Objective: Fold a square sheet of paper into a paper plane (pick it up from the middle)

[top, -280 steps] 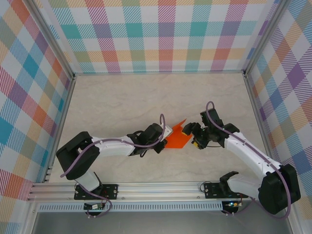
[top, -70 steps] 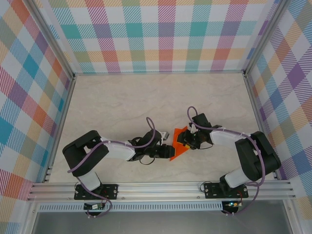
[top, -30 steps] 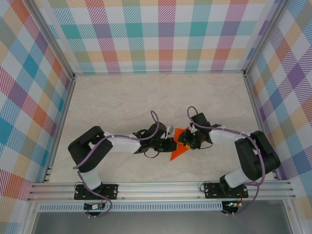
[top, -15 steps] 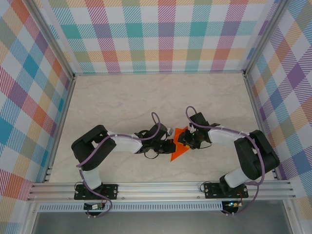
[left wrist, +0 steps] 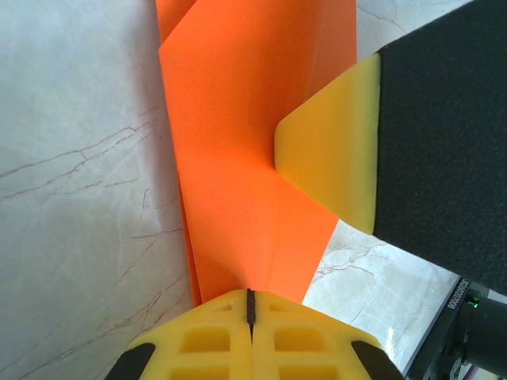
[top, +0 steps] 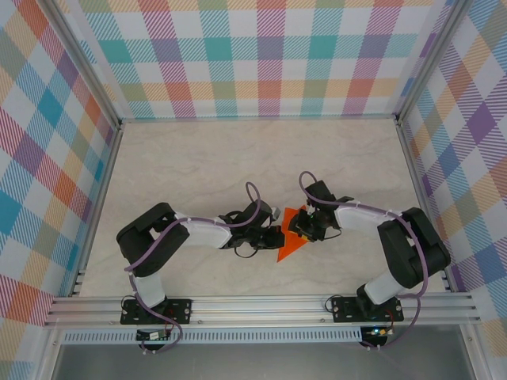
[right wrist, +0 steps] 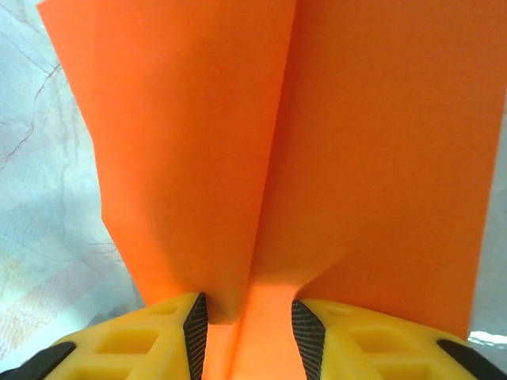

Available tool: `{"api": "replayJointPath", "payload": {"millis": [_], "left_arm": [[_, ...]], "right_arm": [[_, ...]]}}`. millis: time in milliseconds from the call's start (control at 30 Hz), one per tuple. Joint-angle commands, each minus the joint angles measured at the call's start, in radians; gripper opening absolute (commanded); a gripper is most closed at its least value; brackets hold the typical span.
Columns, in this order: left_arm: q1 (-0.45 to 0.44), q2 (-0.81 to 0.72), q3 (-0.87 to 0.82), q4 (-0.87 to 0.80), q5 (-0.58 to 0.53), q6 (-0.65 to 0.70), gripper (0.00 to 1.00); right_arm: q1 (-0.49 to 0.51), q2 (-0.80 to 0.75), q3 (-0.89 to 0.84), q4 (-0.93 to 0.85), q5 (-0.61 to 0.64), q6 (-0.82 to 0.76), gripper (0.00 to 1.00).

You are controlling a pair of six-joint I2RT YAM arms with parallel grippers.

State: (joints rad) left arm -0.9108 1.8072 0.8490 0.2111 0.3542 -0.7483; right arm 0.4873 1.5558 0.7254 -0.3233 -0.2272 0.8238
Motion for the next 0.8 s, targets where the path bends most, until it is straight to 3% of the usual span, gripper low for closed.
{"api": "replayJointPath", "payload": {"millis": [0,767], "left_arm": [[0.018,0.009,0.019,-0.029,-0.014,0.003,0.02],[0.016,0.024,0.025,-0.036,-0.015,0.006,0.02]], "right_arm": [[0.005,0.087,-0.043,-0.102,0.147,0.01,0.39],[0.033,0.165,-0.002,-0.146,0.194,0.017,0.37]]}}
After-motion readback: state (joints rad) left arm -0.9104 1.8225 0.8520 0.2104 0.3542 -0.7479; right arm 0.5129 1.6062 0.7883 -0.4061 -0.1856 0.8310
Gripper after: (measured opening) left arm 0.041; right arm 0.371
